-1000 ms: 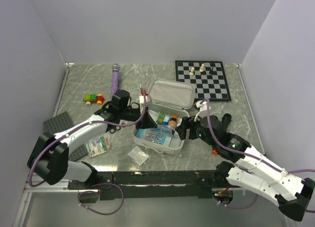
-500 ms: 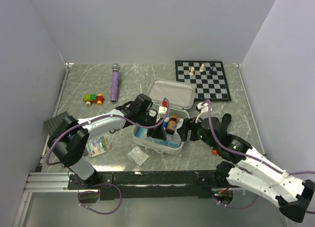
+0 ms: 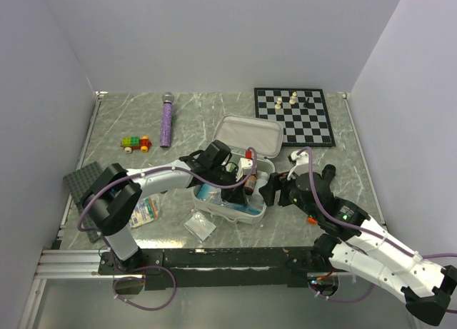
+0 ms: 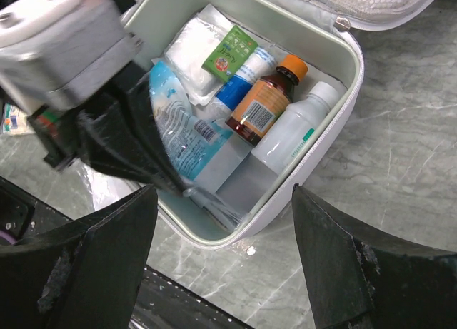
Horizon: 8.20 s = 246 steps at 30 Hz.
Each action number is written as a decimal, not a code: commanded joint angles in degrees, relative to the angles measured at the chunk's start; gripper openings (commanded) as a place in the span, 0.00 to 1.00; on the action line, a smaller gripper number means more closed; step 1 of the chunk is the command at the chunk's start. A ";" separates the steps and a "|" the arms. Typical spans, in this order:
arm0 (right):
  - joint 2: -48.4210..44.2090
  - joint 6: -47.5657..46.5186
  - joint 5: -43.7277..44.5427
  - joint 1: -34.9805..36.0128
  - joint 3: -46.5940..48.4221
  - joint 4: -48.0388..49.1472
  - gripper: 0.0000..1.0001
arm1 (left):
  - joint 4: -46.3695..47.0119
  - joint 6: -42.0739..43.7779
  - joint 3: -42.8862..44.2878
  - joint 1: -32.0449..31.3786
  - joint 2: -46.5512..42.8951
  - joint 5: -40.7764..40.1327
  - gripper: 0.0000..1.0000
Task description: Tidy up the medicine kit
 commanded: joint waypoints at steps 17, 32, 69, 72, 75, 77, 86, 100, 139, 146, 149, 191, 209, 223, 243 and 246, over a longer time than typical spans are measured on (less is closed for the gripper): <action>-0.24 0.39 0.71 -0.20 -0.30 0.98 0.82 | 4.31 -7.04 -1.71 0.75 -18.37 -27.71 0.67; 3.18 0.48 -2.19 -0.20 -1.79 4.85 0.82 | -10.19 -60.04 -22.09 18.68 -39.48 -75.36 0.96; 4.77 2.06 -3.07 -0.20 -4.69 5.46 0.82 | -6.85 -60.33 -9.28 20.70 -6.54 -68.17 0.47; 4.59 2.15 -2.89 -0.11 -4.78 5.20 0.82 | -7.29 -60.32 -9.01 20.53 -5.22 -68.00 0.47; 4.42 2.32 -2.98 -0.20 -4.78 5.02 0.82 | -7.64 -60.76 -9.36 20.09 -4.78 -67.91 0.48; 4.42 2.41 -2.98 -0.11 -4.78 5.02 0.82 | -8.08 -61.03 -9.63 19.82 -4.86 -68.17 0.49; 4.33 2.59 -3.16 -0.11 -4.96 4.94 0.82 | -10.19 -61.73 -11.30 19.56 -7.41 -69.49 0.56; 3.54 2.94 -3.16 -0.11 -5.31 4.76 0.82 | -12.56 -60.68 -11.83 19.30 -6.53 -71.07 0.52; 1.87 3.03 -2.98 -0.20 -6.36 4.67 0.82 | -21.17 -58.75 -6.82 15.87 -6.08 -74.85 0.03; 2.39 3.47 -3.42 -0.11 -6.45 5.20 0.82 | -22.67 -57.51 -5.76 15.87 -8.73 -74.15 0.23; 2.40 3.56 -3.51 -0.11 -6.36 5.20 0.82 | -21.62 -56.99 -6.81 15.69 -8.99 -72.40 0.33; 2.31 3.38 -3.42 -0.20 -6.80 5.02 0.82 | -20.56 -56.02 -6.73 13.67 -2.84 -73.18 0.27; 3.01 3.03 -3.86 -0.29 -5.93 5.46 0.82 | -27.33 -54.27 0.65 14.37 -23.22 -77.32 0.19; 4.24 3.20 -3.42 -0.11 -5.31 5.82 0.82 | -16.70 -49.52 7.60 -0.57 -16.74 -71.52 0.18; 5.03 2.32 -2.54 -0.29 -4.52 4.67 0.82 | -13.44 -48.90 10.68 -3.38 1.82 -64.39 0.23; 5.38 2.32 -2.71 -0.20 -4.52 5.02 0.82 | -13.00 -48.99 9.89 -3.56 1.73 -63.69 0.26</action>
